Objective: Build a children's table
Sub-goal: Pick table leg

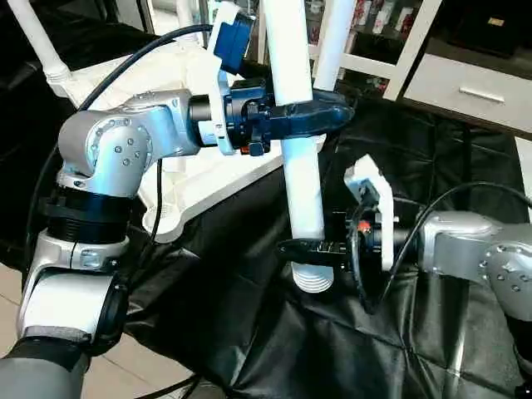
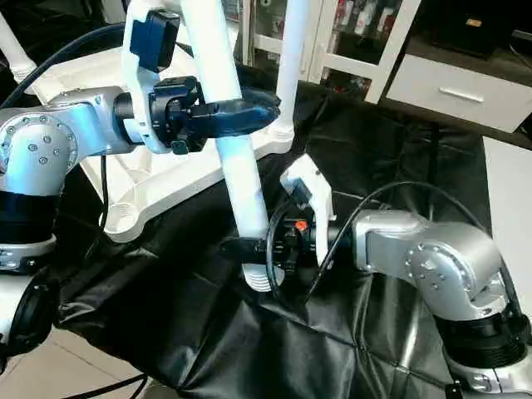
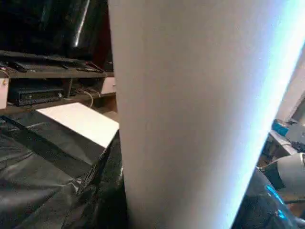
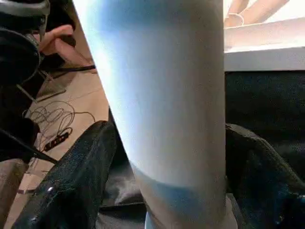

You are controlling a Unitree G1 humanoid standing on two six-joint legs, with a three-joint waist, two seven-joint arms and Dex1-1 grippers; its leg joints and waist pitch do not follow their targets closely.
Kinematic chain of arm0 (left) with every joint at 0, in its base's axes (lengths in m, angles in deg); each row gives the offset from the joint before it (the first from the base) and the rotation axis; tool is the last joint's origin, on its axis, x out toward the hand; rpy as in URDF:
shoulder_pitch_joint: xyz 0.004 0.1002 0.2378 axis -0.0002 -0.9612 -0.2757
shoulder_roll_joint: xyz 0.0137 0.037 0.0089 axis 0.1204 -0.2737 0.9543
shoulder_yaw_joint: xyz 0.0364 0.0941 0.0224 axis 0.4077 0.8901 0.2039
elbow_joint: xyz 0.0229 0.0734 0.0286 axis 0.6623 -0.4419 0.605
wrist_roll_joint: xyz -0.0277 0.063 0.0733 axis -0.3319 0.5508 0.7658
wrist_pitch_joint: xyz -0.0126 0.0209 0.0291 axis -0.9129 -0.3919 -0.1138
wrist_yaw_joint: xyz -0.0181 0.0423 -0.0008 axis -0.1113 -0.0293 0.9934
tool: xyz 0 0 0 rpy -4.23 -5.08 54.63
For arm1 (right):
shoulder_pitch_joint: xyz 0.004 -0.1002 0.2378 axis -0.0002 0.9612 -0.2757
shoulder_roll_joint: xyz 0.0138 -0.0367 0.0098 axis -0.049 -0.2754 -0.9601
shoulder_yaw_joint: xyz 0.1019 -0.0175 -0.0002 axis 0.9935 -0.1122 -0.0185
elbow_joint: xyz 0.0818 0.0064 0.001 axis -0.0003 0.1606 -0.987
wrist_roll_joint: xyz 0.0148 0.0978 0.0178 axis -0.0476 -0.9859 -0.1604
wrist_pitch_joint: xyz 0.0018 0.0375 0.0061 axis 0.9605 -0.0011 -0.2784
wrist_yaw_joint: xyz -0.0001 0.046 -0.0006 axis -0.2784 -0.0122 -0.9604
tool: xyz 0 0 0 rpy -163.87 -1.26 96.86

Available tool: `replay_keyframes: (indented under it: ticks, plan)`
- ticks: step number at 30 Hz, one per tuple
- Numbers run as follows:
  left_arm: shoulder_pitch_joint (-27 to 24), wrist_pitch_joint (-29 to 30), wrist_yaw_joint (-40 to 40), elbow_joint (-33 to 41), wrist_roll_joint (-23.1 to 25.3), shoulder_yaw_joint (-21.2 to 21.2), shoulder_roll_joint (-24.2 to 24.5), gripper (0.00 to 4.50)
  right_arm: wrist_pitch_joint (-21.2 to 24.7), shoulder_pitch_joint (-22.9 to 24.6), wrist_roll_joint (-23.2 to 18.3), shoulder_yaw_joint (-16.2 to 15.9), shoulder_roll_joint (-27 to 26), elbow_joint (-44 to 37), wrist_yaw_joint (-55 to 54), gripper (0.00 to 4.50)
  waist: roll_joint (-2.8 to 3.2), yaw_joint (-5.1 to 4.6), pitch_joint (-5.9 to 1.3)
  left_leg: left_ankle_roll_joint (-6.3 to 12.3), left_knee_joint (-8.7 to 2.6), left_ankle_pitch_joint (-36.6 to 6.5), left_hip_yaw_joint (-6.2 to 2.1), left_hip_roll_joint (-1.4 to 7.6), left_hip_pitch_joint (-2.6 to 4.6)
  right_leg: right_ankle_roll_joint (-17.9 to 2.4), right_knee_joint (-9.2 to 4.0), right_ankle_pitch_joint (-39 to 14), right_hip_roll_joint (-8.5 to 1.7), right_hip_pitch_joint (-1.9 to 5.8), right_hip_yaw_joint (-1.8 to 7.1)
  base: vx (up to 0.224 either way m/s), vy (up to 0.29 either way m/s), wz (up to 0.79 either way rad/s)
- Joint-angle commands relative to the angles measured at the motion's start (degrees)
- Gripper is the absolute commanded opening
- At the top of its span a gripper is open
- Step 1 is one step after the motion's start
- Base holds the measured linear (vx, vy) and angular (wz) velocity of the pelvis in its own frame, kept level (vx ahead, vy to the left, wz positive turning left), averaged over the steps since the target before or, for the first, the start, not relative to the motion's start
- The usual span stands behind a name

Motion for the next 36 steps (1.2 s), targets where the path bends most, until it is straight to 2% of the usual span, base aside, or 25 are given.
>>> replay_keyframes:
  ticks: [1, 11, 22, 26, 27, 29, 31, 34, 36]
  plan:
    - [1.86, -0.63, -0.75, 0.56, 0.04, -0.04, 0.0, 1.72, 0.17, 0.13, 0.28, -0.25, 0.25, -0.41, 0.02, 3.12, 0.32, -0.07, -4.44, 0.16, -3.59, -3.18, -2.11, 3.85, 1.72, -13.83, -3.18, -1.59, -6.08, 3.64, 3.72, 0.0, 0.0, 0.0]
    - [2.22, -1.16, -1.53, -0.48, 0.57, -0.55, -0.6, 1.72, -0.35, 0.41, 1.27, -0.71, 0.38, -0.16, 1.1, 2.27, 0.22, -0.05, -4.48, 0.03, -3.6, -3.39, -2.16, 3.82, 1.67, -13.43, -3.18, -2.28, -6.02, 3.61, 3.72, 0.0, 0.0, 0.0]
    - [2.59, -1.11, -1.06, -0.97, 0.72, -1.2, -0.86, 1.72, -1.02, 0.37, 2.28, -1.1, 0.06, 0.37, 1.52, 2.09, 0.25, 0.02, -4.56, 0.08, -3.57, -3.54, -2.18, 3.84, 1.65, -13.67, -3.18, -2.33, -6.07, 3.64, 3.73, 0.0, 0.0, 0.0]
    - [2.62, -1.38, 2.19, -0.91, 1.91, -1.92, -1.07, 1.72, -1.41, 0.37, 2.64, -1.17, 0.0, 0.51, 1.6, 2.07, 0.28, 0.05, -4.71, 0.13, -3.49, -3.33, -2.18, 3.83, 1.62, -13.94, -3.06, -1.52, -6.08, 3.69, 3.71, 0.0, 0.0, 0.0]
    - [3.04, 0.15, 3.95, -1.55, 0.74, -3.15, -1.79, 2.07, -1.66, 0.23, 2.97, -1.11, -0.12, 0.68, 1.69, 2.07, 0.33, 0.1, -4.81, 0.01, -3.45, -3.56, -2.2, 3.87, 1.63, -14.04, -3.03, -1.67, -6.13, 3.76, 3.7, 0.0, 0.0, 0.0]
    - [3.27, 0.68, 3.75, -1.72, 0.33, -3.22, -1.84, 2.42, -1.72, 0.2, 3.09, -1.04, -0.15, 0.72, 1.78, 2.05, 0.26, 0.1, -4.78, 0.11, -3.38, -3.69, -2.18, 3.8, 1.59, -14.21, -3.11, -1.75, -6.13, 3.78, 3.71, 0.0, 0.0, 0.0]
    - [3.66, 1.25, 3.27, -1.82, -0.05, -3.17, -1.73, 2.48, -1.8, 0.13, 3.38, -1.01, -0.25, 0.84, 1.94, 2.01, 0.25, 0.11, -4.84, 0.29, -3.42, -3.52, -2.22, 3.81, 1.62, -14.0, -3.08, -2.07, -6.04, 3.74, 3.66, 0.0, 0.0, 0.0]
    - [3.98, 1.75, 3.57, -1.37, -1.03, -3.88, -1.97, 2.86, -2.05, 0.13, 3.73, -1.04, -0.33, 0.94, 2.13, 1.94, 0.23, 0.18, -5.0, 0.21, -3.33, -3.45, -2.22, 3.8, 1.57, -14.15, -3.01, -1.76, -6.08, 3.84, 3.67, 0.0, 0.0, 0.0]
    - [4.36, 2.0, 4.78, -1.51, -1.9, -5.22, -2.57, 2.87, -2.57, 0.21, 3.93, -0.87, -0.61, 1.08, 1.87, 1.94, 0.28, 0.19, -5.0, 0.19, -3.29, -3.31, -2.22, 3.81, 1.57, -14.29, -3.01, -1.75, -6.13, 3.83, 3.66, 0.0, 0.0, 0.0]
